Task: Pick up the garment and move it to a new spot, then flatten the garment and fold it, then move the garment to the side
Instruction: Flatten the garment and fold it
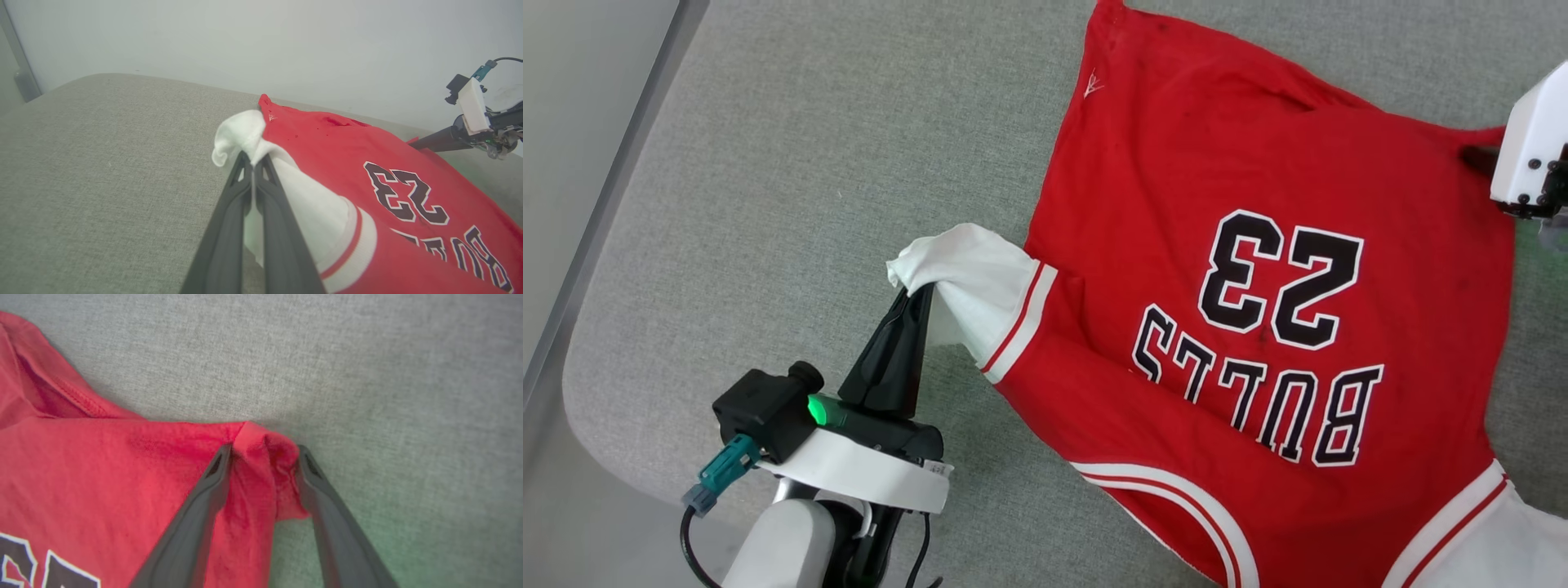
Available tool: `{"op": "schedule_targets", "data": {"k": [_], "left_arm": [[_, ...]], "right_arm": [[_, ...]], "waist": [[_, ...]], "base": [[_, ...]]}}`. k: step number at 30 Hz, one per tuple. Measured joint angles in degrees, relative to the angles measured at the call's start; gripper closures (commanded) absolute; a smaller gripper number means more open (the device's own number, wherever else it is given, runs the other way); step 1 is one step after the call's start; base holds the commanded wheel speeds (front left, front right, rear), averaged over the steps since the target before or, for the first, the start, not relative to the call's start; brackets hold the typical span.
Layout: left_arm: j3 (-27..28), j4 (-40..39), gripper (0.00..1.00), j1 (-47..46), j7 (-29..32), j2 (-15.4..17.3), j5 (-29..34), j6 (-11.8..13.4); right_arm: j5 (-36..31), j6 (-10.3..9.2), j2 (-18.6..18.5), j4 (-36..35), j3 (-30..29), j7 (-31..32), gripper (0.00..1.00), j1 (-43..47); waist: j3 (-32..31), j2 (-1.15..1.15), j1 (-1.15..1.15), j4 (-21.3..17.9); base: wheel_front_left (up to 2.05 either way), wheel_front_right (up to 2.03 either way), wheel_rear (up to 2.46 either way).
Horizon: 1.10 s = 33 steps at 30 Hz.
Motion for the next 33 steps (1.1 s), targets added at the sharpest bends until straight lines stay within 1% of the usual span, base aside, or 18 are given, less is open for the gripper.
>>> {"op": "schedule_targets", "data": {"k": [3, 7, 11, 13, 17, 18, 21, 23, 28, 31, 33], "left_arm": [[0.5, 0.6, 1.0, 0.3, 0.0, -0.1, 0.3, -0.3], [1.2, 1.7, 1.0, 1.4, -0.1, 0.3, 0.8, -0.4], [2.4, 3.1, 1.0, 3.6, -0.1, 1.2, 1.0, -0.3], [2.9, 3.6, 1.0, 5.1, -0.2, 1.5, 1.0, 0.1], [4.0, 4.4, 1.0, 7.8, 0.4, 2.4, 0.5, 1.2], [4.5, 4.7, 1.0, 9.5, 1.2, 3.1, 0.0, 1.8], [5.1, 4.9, 1.0, 11.3, 2.0, 3.6, -0.5, 2.5], [5.5, 5.2, 1.0, 12.4, 2.7, 3.7, -1.2, 2.9], [5.6, 6.3, 1.0, 14.3, 4.1, 3.9, -1.9, 3.3], [5.4, 7.1, 1.0, 14.9, 4.6, 4.0, -2.4, 3.4], [5.4, 7.6, 1.0, 15.5, 5.0, 4.0, -2.8, 3.4]], "right_arm": [[-0.3, 0.0, 0.5, 0.1, 0.2, -0.4, 1.0, 0.3], [-1.1, 0.02, 0.1, -2.6, 2.3, -3.4, 1.0, 1.8], [0.8, 0.02, -2.3, -8.4, 5.3, -6.2, 1.0, 4.7], [1.9, 0.03, -3.4, -12.4, 6.9, -6.8, 1.0, 7.8], [4.9, 0.02, -6.0, -21.0, 7.5, -6.3, 1.0, 17.1], [6.4, 0.02, -7.7, -28.5, 5.6, -4.6, 1.0, 25.7], [7.4, 0.02, -7.4, -36.6, 2.9, -2.4, 1.0, 36.5], [7.9, 0.02, -6.0, -41.7, 0.9, -1.1, 1.0, 43.9], [7.6, 0.02, 0.7, -51.3, -4.3, -0.1, 1.0, 61.3], [7.1, 0.01, 6.2, -54.2, -6.5, -0.2, 1.0, 70.6], [6.9, 0.02, 9.6, -55.0, -7.2, -1.0, 1.0, 74.9]], "waist": [[-1.0, 0.0, 0.0, -0.3], [-3.4, 0.0, 0.01, -1.2], [-6.6, 0.0, 0.0, -2.7], [-8.3, 0.0, 0.0, -3.9], [-11.7, 0.0, 0.0, -6.8], [-14.3, 0.0, 0.0, -9.1], [-16.6, 0.0, 0.0, -11.6], [-18.1, 0.0, -0.01, -13.3], [-21.7, 0.0, -0.01, -16.5], [-23.7, 0.0, -0.01, -17.7], [-24.9, 0.0, -0.02, -18.4]], "base": [[0.0, 0.0, 0.0], [0.0, 0.0, 0.0], [0.0, 0.0, 0.0], [0.0, 0.0, 0.0], [0.0, 0.0, 0.0], [0.0, 0.0, 0.0], [0.0, 0.0, 0.0], [0.0, 0.0, 0.0], [0.0, 0.0, 0.0], [0.0, 0.0, 0.0], [0.0, 0.0, 0.0]]}}
